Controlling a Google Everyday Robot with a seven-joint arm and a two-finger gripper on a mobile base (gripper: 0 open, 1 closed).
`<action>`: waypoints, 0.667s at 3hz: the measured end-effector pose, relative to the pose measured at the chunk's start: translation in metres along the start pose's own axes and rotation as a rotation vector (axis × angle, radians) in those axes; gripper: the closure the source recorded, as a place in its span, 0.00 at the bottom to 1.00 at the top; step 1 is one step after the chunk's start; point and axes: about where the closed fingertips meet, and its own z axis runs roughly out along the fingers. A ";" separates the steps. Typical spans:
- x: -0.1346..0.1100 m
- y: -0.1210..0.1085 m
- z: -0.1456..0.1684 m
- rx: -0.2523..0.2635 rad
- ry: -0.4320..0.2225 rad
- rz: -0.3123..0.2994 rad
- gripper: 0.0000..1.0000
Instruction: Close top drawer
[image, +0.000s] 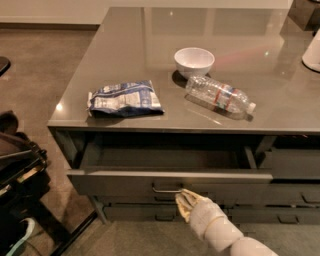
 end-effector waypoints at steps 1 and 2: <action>0.004 -0.016 0.018 0.051 -0.014 -0.027 1.00; 0.004 -0.016 0.018 0.051 -0.014 -0.027 1.00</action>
Offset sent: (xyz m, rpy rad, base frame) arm 0.1790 -0.0533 0.0048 -0.1398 -0.3479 -0.1477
